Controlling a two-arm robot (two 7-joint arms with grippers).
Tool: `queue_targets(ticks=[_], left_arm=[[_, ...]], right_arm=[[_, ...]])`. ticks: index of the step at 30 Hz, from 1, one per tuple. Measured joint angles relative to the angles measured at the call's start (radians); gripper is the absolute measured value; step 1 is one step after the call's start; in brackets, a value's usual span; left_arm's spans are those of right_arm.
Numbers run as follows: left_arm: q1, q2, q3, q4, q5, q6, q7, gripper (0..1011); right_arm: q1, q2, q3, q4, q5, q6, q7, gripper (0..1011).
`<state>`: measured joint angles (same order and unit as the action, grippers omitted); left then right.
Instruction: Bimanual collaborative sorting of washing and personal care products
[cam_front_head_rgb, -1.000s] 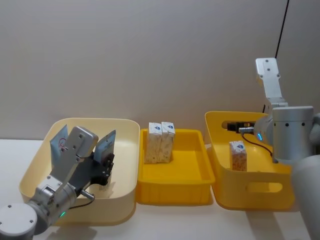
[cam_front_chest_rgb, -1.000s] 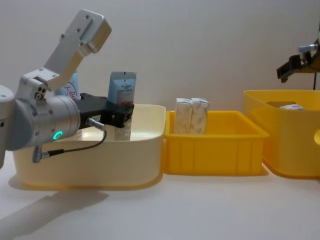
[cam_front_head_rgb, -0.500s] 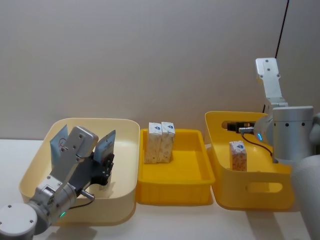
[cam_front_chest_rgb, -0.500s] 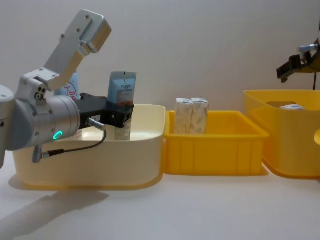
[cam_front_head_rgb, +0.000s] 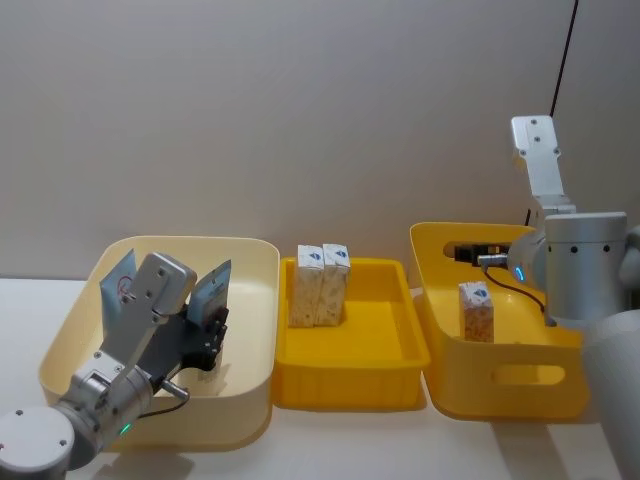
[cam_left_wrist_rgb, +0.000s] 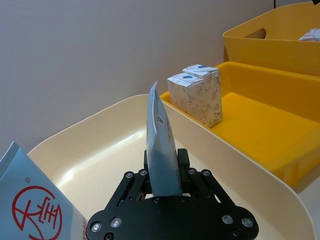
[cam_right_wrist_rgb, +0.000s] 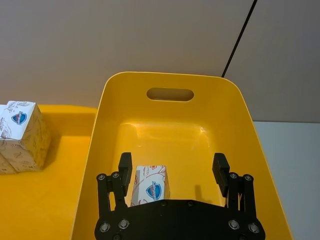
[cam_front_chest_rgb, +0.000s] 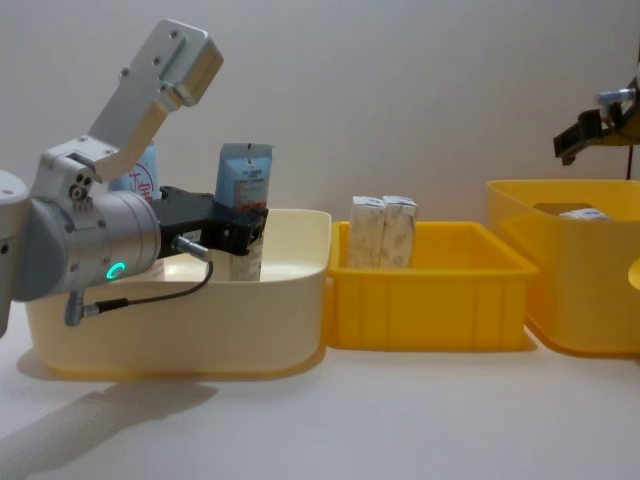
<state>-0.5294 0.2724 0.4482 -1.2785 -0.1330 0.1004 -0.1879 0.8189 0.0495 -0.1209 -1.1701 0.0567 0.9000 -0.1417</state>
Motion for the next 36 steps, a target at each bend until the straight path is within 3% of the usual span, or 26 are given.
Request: queue_targets(ticks=[21, 36], left_arm=[[0.001, -0.003, -0.007, -0.006, -0.001, 0.001, -0.001, 264], [0.004, -0.007, -0.042, -0.098, 0.025, -0.017, 0.052, 264]], right_arm=[[0.000, 0.000, 0.000, 0.000, 0.000, 0.000, 0.000, 1001], [0.000, 0.000, 0.000, 0.000, 0.000, 0.000, 0.000, 1001]])
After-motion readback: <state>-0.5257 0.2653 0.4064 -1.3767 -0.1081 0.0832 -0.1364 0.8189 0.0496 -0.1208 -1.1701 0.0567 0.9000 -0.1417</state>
